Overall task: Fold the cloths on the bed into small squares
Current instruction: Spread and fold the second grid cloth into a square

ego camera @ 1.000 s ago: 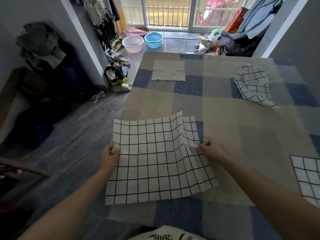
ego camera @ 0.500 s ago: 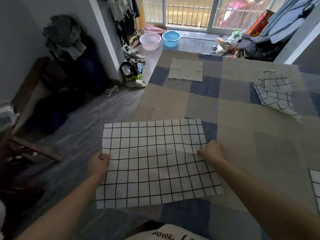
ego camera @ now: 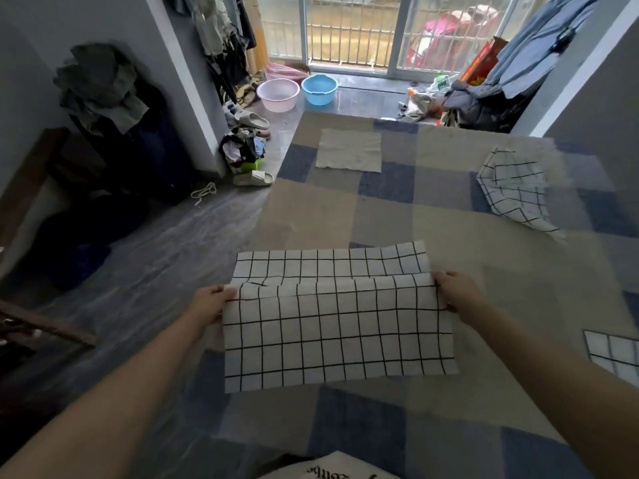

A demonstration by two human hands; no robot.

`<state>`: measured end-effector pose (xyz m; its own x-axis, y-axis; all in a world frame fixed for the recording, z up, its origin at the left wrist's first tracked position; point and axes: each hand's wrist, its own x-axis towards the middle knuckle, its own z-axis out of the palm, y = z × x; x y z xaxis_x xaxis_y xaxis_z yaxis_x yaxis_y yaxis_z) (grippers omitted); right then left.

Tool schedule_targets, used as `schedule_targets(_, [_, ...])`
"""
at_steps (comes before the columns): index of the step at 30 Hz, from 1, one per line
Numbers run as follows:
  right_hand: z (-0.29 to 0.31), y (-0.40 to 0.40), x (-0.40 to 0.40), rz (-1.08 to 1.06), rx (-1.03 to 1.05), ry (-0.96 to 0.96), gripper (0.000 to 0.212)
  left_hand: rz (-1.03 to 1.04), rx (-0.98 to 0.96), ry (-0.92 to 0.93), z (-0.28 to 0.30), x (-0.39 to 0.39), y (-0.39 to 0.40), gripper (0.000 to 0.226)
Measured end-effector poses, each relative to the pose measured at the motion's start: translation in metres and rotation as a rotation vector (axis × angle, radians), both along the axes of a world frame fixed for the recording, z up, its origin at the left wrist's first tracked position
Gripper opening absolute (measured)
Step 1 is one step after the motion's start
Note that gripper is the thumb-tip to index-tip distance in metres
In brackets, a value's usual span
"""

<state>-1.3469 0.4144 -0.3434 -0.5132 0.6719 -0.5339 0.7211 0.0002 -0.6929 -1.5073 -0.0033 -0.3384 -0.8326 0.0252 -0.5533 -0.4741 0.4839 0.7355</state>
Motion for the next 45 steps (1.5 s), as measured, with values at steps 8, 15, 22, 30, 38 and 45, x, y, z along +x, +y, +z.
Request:
schedule_targets(8, [0.118, 0.076, 0.008, -0.256, 0.048, 0.339, 0.018, -0.064, 0.323, 0.008, 0.076, -0.075, 0.114, 0.023])
schedule_targets(15, [0.109, 0.070, 0.065, -0.324, 0.192, 0.455, 0.023, -0.168, 0.414, 0.249, 0.085, -0.055, 0.127, 0.016])
schedule_targets(22, [0.004, 0.021, 0.161, -0.192, 0.179, 0.022, 0.046, -0.520, -0.215, 0.261, 0.000, 0.012, 0.073, 0.030])
schedule_targets(30, [-0.021, 0.001, 0.179, -0.013, 0.331, -0.241, 0.014, -0.577, -0.401, 0.375, -0.031, 0.028, 0.062, 0.027])
schedule_targets(38, [-0.027, -0.019, 0.117, 0.268, 0.674, -0.042, 0.039, -1.011, -0.335, 0.931, -0.047, 0.066, 0.126, 0.026])
schedule_targets(45, [-0.060, -0.048, 0.080, 0.542, 0.807, -0.123, 0.055, -1.239, -0.536, 0.718, -0.075, 0.091, 0.171, 0.062])
